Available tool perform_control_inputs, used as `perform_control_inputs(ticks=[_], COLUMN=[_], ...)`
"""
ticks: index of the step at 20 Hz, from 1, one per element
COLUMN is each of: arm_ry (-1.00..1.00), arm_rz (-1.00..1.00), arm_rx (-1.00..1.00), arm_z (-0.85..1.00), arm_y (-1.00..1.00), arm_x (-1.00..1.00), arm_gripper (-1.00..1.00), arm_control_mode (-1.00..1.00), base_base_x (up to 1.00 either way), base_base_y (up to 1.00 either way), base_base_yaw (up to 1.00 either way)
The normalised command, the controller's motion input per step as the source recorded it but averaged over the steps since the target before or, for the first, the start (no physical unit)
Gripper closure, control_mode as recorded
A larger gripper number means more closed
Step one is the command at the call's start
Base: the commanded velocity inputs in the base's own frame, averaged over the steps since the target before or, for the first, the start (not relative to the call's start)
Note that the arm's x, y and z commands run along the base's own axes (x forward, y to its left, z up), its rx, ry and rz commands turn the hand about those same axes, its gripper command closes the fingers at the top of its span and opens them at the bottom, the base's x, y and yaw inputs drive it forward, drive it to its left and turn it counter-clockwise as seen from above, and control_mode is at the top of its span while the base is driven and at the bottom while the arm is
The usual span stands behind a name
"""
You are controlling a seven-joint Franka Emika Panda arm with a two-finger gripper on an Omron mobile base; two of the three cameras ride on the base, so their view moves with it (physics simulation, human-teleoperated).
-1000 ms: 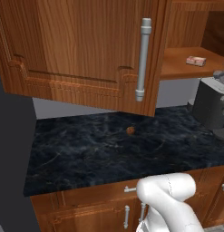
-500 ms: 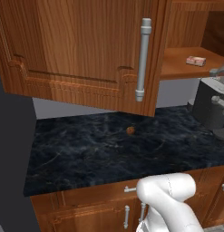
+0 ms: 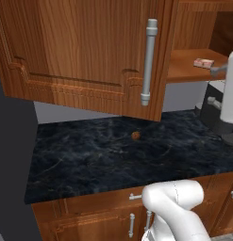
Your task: Pick the bar soap and bar soap from the cabinet and place them on the counter.
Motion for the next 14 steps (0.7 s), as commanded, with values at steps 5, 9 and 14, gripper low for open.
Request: perform_control_inputs(ticks=[5,9,14], arm_ry=[0.04,0.11,0.15], arm_rz=[0.05,0.03,0.02], arm_rx=[0.08,0.00,0.00], arm_z=[0.14,0.22,0.19], arm_y=[0.06,0.20,0.15], arm_x=[0.21,0.25,0.24], arm_gripper=[-1.00,-1.00,-1.00], arm_control_mode=[-1.00,-1.00,-1.00], base_base_x=[0.00,0.00,0.00], base_base_y=[0.00,0.00,0.00], base_base_yaw=[0.00,0.00,0.00])
